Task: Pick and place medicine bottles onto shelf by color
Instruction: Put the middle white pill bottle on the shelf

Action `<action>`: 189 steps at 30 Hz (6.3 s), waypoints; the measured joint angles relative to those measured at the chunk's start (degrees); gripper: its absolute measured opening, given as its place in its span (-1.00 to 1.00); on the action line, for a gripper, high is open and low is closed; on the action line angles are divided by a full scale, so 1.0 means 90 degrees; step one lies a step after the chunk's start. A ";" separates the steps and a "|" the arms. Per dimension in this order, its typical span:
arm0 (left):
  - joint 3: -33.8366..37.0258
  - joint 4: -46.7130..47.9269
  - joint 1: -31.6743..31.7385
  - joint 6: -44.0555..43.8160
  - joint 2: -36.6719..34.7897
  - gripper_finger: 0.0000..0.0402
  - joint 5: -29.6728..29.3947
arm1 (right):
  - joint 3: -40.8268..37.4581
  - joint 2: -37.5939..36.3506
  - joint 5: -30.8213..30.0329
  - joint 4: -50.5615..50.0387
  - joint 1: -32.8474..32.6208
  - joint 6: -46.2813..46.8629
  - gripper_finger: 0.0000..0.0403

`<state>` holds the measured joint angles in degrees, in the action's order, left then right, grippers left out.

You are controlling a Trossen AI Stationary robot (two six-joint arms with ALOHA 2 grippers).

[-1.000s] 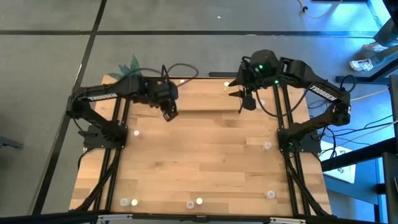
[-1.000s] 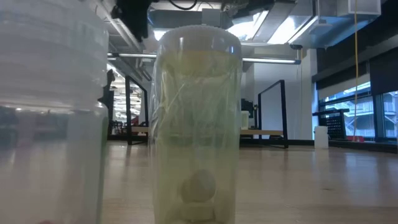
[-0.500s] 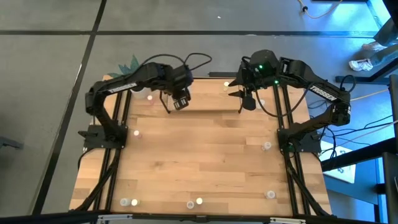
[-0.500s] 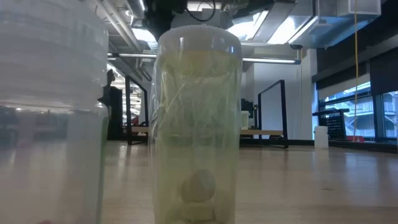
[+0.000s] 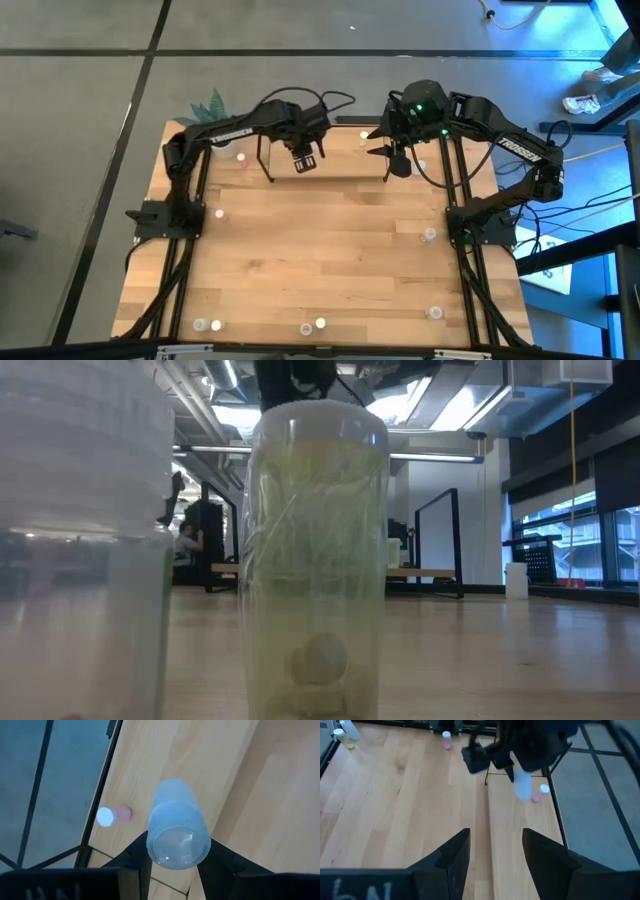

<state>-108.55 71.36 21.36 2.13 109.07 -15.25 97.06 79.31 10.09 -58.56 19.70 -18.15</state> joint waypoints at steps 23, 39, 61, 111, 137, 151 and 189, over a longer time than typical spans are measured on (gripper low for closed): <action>0.0002 -0.0722 0.0637 -0.0007 0.0686 -0.42 0.0325 | 0.0002 0.0012 -0.1736 0.0148 0.0000 0.0435 -0.10; 0.0002 -0.0773 0.0637 -0.0002 0.0686 -0.42 0.0328 | 0.0002 0.0012 -0.1724 0.0153 0.0000 0.0481 -0.10; 0.0003 -0.0806 0.0501 0.0845 0.0921 -0.42 0.0428 | 0.0002 0.0012 -0.1718 0.0158 -0.0002 0.0469 -0.10; 0.0005 -0.0135 0.0294 0.1671 0.1509 -0.41 -0.0026 | 0.0005 0.0012 -0.1719 0.0192 0.0000 0.0469 -0.10; 0.0005 -0.0025 0.0271 0.1664 0.1509 -0.11 0.0087 | 0.0005 0.0012 -0.1719 0.0192 -0.0002 0.0469 -0.10; -0.0113 0.0043 0.0208 0.1610 0.1434 0.02 -0.0041 | 0.0005 0.0012 -0.1719 0.0189 -0.0002 0.0469 -0.10; -0.0911 0.1333 0.0038 0.0796 0.1420 -0.67 0.1453 | 0.0005 0.0010 -0.1719 0.0192 -0.0002 0.0469 -0.10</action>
<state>-116.75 83.35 21.70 9.29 121.84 -2.17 97.10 79.40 -5.39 -56.84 19.68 -13.93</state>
